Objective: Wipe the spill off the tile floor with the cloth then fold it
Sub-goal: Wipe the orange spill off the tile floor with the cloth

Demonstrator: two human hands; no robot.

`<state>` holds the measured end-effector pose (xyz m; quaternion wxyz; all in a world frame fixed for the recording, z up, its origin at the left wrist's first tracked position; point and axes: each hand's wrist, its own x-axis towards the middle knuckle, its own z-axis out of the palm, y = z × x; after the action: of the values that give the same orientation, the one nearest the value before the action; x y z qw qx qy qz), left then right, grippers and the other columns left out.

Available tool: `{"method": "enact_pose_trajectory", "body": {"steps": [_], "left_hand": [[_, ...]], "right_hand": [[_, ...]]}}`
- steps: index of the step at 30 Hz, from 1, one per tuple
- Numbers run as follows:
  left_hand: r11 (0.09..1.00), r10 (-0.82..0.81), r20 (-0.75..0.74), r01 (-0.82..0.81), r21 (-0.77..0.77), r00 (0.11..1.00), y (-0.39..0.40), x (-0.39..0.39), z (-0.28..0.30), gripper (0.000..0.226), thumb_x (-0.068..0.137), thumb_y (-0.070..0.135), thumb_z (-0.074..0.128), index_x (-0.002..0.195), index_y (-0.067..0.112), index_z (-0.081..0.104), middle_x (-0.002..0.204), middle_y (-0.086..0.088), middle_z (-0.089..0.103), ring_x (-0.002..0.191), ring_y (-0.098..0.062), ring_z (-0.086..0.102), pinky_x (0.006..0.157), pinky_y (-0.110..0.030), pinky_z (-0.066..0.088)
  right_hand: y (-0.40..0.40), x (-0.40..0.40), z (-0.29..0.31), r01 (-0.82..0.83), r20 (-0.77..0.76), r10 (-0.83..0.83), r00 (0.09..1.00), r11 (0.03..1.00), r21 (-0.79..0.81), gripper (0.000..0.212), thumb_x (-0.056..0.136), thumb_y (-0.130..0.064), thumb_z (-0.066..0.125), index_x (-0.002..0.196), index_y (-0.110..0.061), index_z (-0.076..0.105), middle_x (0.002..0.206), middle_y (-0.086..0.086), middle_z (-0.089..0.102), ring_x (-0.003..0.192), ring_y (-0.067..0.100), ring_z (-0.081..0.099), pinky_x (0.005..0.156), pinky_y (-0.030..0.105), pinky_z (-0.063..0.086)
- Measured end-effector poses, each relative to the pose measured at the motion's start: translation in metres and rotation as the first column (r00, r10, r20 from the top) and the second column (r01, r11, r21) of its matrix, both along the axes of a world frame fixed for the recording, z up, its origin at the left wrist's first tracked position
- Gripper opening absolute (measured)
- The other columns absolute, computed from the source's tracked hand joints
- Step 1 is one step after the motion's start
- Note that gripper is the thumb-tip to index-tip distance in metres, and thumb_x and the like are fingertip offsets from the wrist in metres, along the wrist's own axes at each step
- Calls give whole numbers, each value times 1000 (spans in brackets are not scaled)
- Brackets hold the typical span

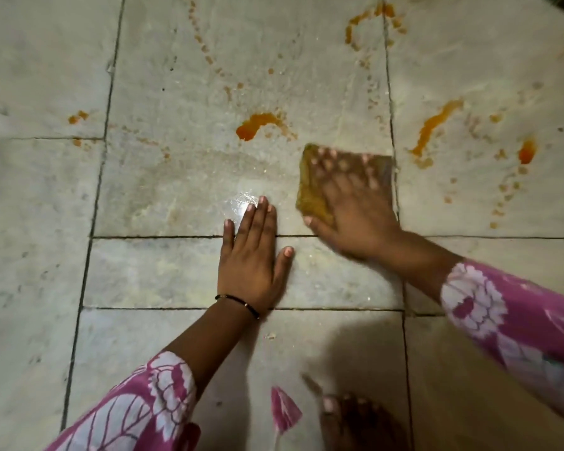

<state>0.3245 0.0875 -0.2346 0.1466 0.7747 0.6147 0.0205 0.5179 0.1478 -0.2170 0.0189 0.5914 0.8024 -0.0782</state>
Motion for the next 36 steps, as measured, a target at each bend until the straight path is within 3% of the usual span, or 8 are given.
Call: {"method": "enact_pose_trajectory", "body": {"steps": [6, 13, 17, 22, 27, 29, 33, 36], "left_hand": [[998, 23, 11, -23, 51, 1000, -1, 2, -4, 66, 94, 47, 23, 150, 12, 18, 158, -4, 13, 145, -17, 9, 117, -41, 1], [998, 33, -3, -32, 53, 999, -1, 5, -1, 67, 93, 47, 25, 150, 12, 21, 158, -4, 15, 145, -19, 11, 117, -40, 0], [998, 25, -3, -25, 62, 1000, 0, 4, -1, 67, 92, 46, 25, 149, 11, 23, 157, -5, 17, 145, -20, 14, 116, -42, 2], [997, 34, 3, -34, 73, 999, -1, 5, -1, 67, 92, 47, 24, 149, 12, 21, 158, -5, 15, 145, -19, 11, 117, -41, 0], [997, 44, 11, -44, 70, 999, -1, 6, 1, 67, 92, 47, 25, 149, 11, 23, 157, -5, 16, 145, -19, 12, 117, -44, 3], [997, 45, 15, -45, 65, 999, -1, 6, 1, 67, 91, 46, 26, 148, 11, 24, 157, -4, 17, 145, -19, 13, 117, -45, 4], [996, 47, 18, -48, 68, 999, -1, 6, 0, 67, 91, 47, 27, 148, 11, 25, 157, -4, 18, 145, -20, 15, 118, -43, 4], [996, 43, 24, -45, 78, 999, -1, 4, -1, 67, 91, 47, 28, 148, 12, 24, 157, -4, 17, 145, -20, 15, 118, -43, 3]], "right_hand": [[-90, 71, 2, -240, -4, 240, 971, 968, -69, 76, 90, -57, 31, 149, -12, 22, 155, 9, 27, 143, 22, 20, 116, 48, 9], [3, 86, -3, 160, 4, -160, 987, 987, 17, 77, 90, -58, 21, 152, -14, 16, 159, 8, 18, 146, 23, 13, 116, 46, 3], [-22, 34, -5, -74, -15, 74, 997, 997, 3, 76, 89, -56, 26, 151, -11, 19, 157, 8, 23, 145, 23, 18, 115, 42, 4], [-89, 86, 1, -294, -16, 293, 956, 954, -56, 73, 94, -60, 20, 151, -15, 19, 156, 4, 17, 145, 16, 12, 116, 44, 6], [-37, 138, 4, 127, -57, -128, 990, 992, -15, 71, 91, -52, 26, 151, -16, 18, 158, 7, 18, 146, 21, 14, 118, 42, 3], [-4, 118, 1, 162, -44, -161, 986, 986, 22, 73, 90, -53, 24, 152, -13, 19, 158, 8, 18, 146, 22, 13, 118, 42, 2], [-11, 48, -3, -107, -20, 109, 994, 992, 67, 73, 90, -52, 29, 148, -8, 28, 153, 11, 31, 142, 26, 26, 115, 35, -1], [-80, 37, 0, -352, -33, 352, 935, 936, 7, 65, 95, -47, 32, 147, -8, 32, 153, 10, 30, 142, 24, 28, 117, 42, 10]]}}
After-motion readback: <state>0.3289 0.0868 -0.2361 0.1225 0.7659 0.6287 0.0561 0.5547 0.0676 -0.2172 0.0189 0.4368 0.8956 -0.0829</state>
